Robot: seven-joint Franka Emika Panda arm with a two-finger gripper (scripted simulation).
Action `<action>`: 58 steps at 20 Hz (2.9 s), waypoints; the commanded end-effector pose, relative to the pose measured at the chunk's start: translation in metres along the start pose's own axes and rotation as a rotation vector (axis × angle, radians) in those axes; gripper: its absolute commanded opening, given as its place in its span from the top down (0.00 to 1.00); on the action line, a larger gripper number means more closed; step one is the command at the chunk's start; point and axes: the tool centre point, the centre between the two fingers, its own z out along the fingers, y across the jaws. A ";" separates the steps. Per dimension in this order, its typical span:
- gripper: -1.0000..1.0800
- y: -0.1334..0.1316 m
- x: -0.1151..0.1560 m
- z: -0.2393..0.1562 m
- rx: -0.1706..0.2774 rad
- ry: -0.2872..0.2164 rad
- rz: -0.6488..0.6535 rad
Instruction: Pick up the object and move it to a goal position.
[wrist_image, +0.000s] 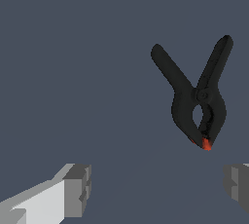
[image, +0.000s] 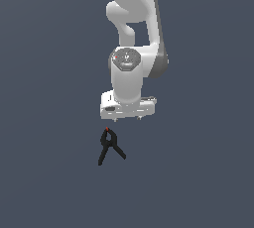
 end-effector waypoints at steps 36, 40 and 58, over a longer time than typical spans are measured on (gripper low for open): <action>0.04 0.089 0.052 0.123 -0.014 0.011 -0.126; 0.04 0.090 0.053 0.124 -0.014 0.011 -0.126; 1.00 0.091 0.048 0.115 -0.014 0.010 -0.126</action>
